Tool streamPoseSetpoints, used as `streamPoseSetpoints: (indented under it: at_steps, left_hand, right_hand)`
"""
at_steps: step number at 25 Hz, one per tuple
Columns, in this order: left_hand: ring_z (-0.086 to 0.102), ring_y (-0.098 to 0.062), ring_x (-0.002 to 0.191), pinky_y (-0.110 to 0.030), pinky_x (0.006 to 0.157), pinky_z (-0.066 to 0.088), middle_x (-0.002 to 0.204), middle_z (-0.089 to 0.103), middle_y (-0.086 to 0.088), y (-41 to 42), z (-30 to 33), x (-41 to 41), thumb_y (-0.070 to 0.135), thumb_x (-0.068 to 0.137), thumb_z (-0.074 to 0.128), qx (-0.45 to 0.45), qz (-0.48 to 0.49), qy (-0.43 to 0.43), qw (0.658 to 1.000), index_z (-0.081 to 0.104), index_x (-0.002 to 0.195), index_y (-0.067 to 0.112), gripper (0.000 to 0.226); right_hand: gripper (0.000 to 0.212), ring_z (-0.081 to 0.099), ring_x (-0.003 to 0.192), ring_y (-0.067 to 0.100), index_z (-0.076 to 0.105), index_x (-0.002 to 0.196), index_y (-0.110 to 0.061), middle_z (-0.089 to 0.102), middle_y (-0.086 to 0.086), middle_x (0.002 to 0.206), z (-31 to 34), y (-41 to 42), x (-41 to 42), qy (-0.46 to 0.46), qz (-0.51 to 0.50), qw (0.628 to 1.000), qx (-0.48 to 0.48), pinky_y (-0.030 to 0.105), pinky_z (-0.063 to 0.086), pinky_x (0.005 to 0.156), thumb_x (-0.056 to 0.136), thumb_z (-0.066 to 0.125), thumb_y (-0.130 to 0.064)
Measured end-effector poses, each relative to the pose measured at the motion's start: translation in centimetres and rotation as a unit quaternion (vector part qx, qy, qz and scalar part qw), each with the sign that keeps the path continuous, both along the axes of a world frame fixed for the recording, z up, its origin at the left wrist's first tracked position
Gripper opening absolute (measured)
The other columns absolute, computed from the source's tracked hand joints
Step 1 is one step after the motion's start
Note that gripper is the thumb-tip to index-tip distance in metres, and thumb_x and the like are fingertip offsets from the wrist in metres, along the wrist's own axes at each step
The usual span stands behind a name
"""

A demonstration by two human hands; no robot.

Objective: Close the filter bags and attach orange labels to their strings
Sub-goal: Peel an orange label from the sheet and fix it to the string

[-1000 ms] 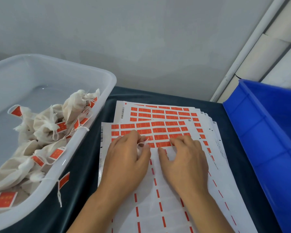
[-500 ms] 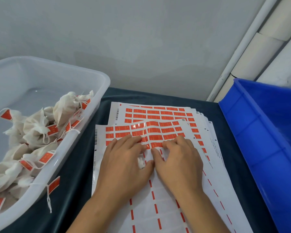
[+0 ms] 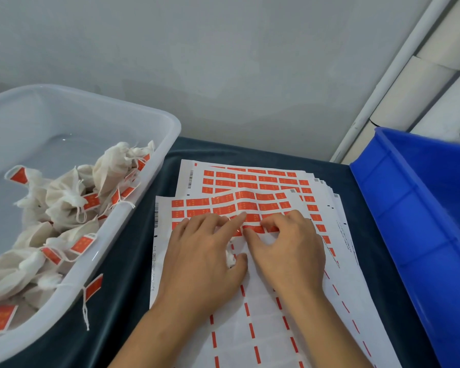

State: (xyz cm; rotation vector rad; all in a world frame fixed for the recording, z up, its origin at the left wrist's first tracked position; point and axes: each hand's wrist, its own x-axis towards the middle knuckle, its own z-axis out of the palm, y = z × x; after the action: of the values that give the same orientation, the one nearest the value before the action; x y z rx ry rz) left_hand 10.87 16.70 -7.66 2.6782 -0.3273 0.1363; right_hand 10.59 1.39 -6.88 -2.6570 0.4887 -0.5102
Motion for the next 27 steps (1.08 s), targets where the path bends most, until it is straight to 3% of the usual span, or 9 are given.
streamPoseSetpoints:
  at_steps: [5,10,15,20,27]
  left_hand:
    - [0.056,-0.016,0.122,-0.047,0.111,0.041,0.128,0.064,0.016,-0.1,0.3,-0.1,0.066,0.089,0.038,0.059,-0.008,-0.019,0.998,0.065,0.131,0.043,0.055]
    - [0.06,-0.02,0.112,-0.052,0.1,0.047,0.119,0.067,0.013,-0.4,0.2,-0.2,0.06,0.089,0.041,0.058,-0.01,-0.044,0.997,0.07,0.123,0.039,0.049]
    - [0.054,-0.018,0.118,-0.051,0.107,0.039,0.124,0.063,0.014,-0.4,-0.2,-0.2,0.059,0.089,0.047,0.039,-0.004,-0.049,0.998,0.066,0.125,0.041,0.045]
    - [0.052,-0.018,0.123,-0.053,0.112,0.037,0.128,0.062,0.015,-0.5,-0.3,-0.1,0.064,0.087,0.045,0.042,-0.001,-0.035,0.999,0.064,0.128,0.043,0.05]
    - [0.046,-0.016,0.13,-0.052,0.119,0.028,0.135,0.057,0.018,-0.5,-0.2,-0.1,0.066,0.086,0.045,0.035,-0.002,-0.017,0.999,0.059,0.135,0.045,0.055]
  right_hand:
    - [0.059,0.061,0.107,0.014,0.07,0.125,-0.034,0.066,-0.011,0.125,-0.2,0.7,-0.5,0.005,-0.006,1.0,-0.017,0.029,0.049,0.085,0.082,0.063,-0.074]
    - [0.058,0.062,0.111,0.013,0.067,0.134,-0.035,0.065,-0.012,0.129,-0.2,1.1,-1.1,0.018,-0.003,1.0,-0.016,0.029,0.051,0.092,0.088,0.06,-0.07]
    - [0.05,0.063,0.107,0.012,0.071,0.127,-0.034,0.068,-0.012,0.125,0.2,1.0,-0.9,0.014,0.009,1.0,0.002,0.029,0.053,0.089,0.089,0.064,-0.065]
    - [0.033,0.059,0.088,0.006,0.075,0.104,-0.035,0.071,-0.015,0.113,0.5,0.3,-0.3,0.011,0.011,0.999,0.048,0.02,0.047,0.074,0.085,0.071,-0.062]
    - [0.025,0.063,0.084,0.008,0.074,0.093,-0.035,0.067,-0.018,0.108,1.1,-0.8,0.7,0.062,0.028,0.993,0.099,0.017,0.046,0.068,0.087,0.073,-0.059]
